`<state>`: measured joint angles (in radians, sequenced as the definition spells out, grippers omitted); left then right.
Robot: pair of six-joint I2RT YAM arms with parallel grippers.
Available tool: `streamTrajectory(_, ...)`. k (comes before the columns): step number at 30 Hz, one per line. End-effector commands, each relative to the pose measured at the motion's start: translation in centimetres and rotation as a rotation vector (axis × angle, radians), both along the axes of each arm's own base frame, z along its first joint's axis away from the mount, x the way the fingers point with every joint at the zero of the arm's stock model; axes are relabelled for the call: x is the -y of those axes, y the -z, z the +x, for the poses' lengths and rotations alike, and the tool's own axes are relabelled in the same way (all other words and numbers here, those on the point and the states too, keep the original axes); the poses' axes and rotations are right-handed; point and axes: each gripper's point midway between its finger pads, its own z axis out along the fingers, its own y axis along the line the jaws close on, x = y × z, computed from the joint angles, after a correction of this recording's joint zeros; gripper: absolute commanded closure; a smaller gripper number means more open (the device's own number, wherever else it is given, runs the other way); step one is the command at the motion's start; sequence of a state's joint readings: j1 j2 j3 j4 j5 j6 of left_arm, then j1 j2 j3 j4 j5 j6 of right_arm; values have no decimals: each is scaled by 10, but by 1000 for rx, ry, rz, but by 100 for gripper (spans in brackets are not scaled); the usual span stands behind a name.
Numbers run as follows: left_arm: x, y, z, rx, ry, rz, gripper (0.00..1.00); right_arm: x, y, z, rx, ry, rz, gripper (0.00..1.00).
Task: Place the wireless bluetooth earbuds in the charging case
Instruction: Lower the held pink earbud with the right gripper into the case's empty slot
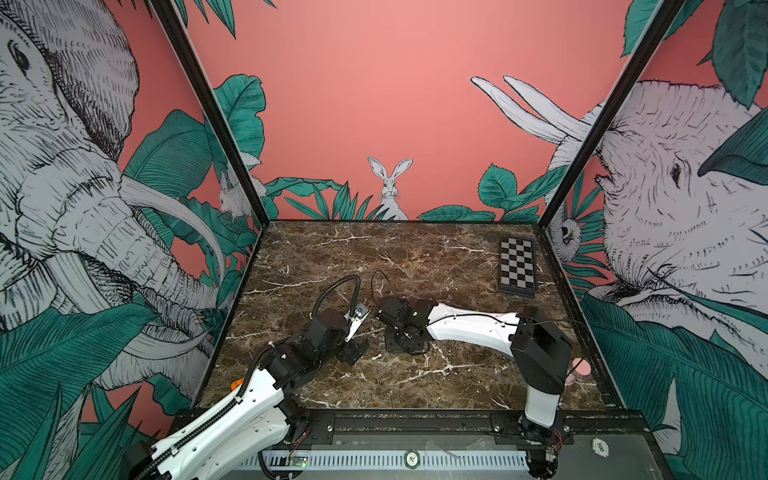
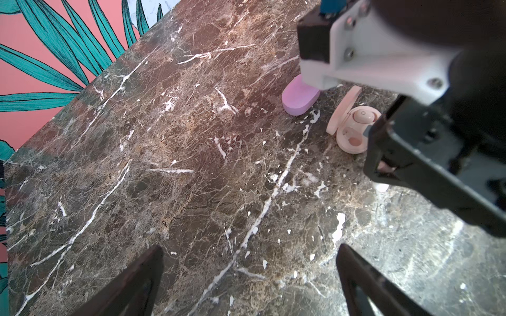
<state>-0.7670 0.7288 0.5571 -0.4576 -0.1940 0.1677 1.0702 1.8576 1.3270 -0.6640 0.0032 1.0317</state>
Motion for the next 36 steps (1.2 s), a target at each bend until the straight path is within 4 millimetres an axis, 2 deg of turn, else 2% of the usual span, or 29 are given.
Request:
streamTrajectory(1,4,-16,2,26,1,-48,1,15,-11,0,44,8,-46,84)
streamTrajectory(12,7,-13,1,10,10,-47,1,34,-20,7,105,17,-120,84)
streamTrajectory(36,15,-5,-6,-44,54,-64,1,42,-23,19,159,21,-166,85)
